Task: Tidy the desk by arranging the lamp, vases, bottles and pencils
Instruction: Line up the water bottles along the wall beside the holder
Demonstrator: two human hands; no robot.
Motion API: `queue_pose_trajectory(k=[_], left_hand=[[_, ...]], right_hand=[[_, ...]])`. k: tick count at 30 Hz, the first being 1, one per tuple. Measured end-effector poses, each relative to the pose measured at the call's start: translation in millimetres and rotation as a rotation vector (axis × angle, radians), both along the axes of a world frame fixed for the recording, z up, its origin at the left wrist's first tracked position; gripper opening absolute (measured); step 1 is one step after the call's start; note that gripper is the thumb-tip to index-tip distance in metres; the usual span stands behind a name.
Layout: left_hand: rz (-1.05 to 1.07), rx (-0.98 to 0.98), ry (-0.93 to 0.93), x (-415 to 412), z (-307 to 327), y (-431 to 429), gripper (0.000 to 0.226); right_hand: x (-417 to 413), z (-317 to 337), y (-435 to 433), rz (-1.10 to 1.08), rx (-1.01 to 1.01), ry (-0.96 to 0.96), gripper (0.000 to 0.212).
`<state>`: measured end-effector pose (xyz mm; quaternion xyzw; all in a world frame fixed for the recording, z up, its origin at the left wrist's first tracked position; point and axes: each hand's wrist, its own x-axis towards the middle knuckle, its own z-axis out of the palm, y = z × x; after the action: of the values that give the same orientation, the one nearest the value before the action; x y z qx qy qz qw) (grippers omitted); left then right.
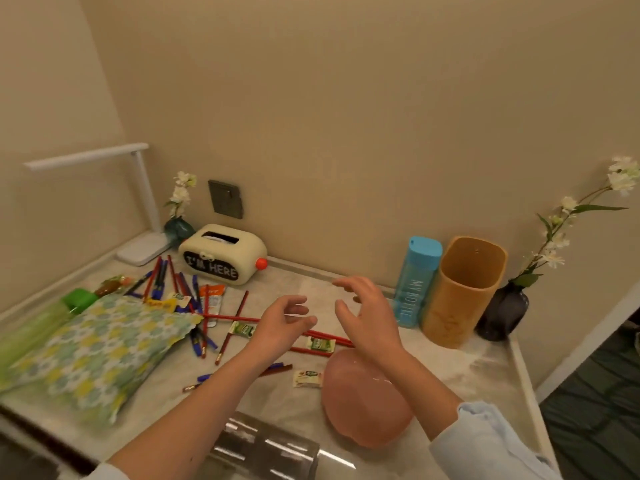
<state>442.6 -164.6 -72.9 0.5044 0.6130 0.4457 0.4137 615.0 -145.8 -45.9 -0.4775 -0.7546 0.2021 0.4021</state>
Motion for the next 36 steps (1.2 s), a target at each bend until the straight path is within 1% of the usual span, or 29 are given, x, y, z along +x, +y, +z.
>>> queue_pose_trajectory(k=[5, 8, 10, 15, 17, 19, 21, 22, 25, 27, 29, 33, 36], left_hand=[[0.001, 0.010, 0.093, -47.4, -2.5, -35.7, 0.038], [-0.037, 0.003, 0.141, -72.6, -6.2, -57.2, 0.034], [-0.075, -0.007, 0.167, -86.9, -11.2, -71.8, 0.031], [-0.145, -0.026, 0.217, -110.8, -27.4, -104.4, 0.027], [-0.157, -0.015, 0.290, -116.6, -34.5, -115.6, 0.025], [-0.175, -0.001, 0.359, -120.6, -40.0, -125.6, 0.020], [-0.189, 0.004, 0.370, -123.2, -43.9, -133.7, 0.016], [-0.197, 0.009, 0.373, -123.7, -45.6, -136.6, 0.015], [-0.215, 0.016, 0.375, -124.2, -50.0, -141.6, 0.013], [-0.193, 0.008, 0.335, -124.6, -51.6, -142.9, 0.018], [-0.150, 0.003, 0.255, -124.7, -49.1, -141.4, 0.024], [-0.041, 0.027, 0.047, -119.2, -32.3, -128.8, 0.045], [-0.042, 0.021, -0.163, -107.1, -14.9, -114.9, 0.062]], right_hand=[[-43.1, -19.8, -24.7, 0.063, -0.126, -0.031, 0.030], [-65.9, -30.2, -42.1, 0.095, -0.264, -0.075, 0.032], [-76.0, -36.6, -55.3, 0.128, -0.369, -0.132, 0.037], [-92.7, -42.7, -88.5, 0.200, -0.530, -0.319, 0.062], [-97.4, -42.3, -101.9, 0.217, -0.594, -0.385, 0.077], [-102.1, -42.7, -114.3, 0.225, -0.644, -0.466, 0.088], [-107.6, -44.2, -126.2, 0.216, -0.648, -0.561, 0.093], [-110.6, -45.0, -132.1, 0.200, -0.615, -0.612, 0.092], [-119.0, -48.4, -146.8, 0.130, -0.451, -0.705, 0.077], [-120.2, -50.4, -152.0, 0.102, -0.416, -0.691, 0.072], [-116.2, -50.2, -153.8, 0.086, -0.449, -0.615, 0.072], [-103.0, -41.3, -151.5, 0.023, -0.484, -0.335, 0.074], [-95.9, -25.0, -142.1, -0.023, -0.474, -0.148, 0.069]])
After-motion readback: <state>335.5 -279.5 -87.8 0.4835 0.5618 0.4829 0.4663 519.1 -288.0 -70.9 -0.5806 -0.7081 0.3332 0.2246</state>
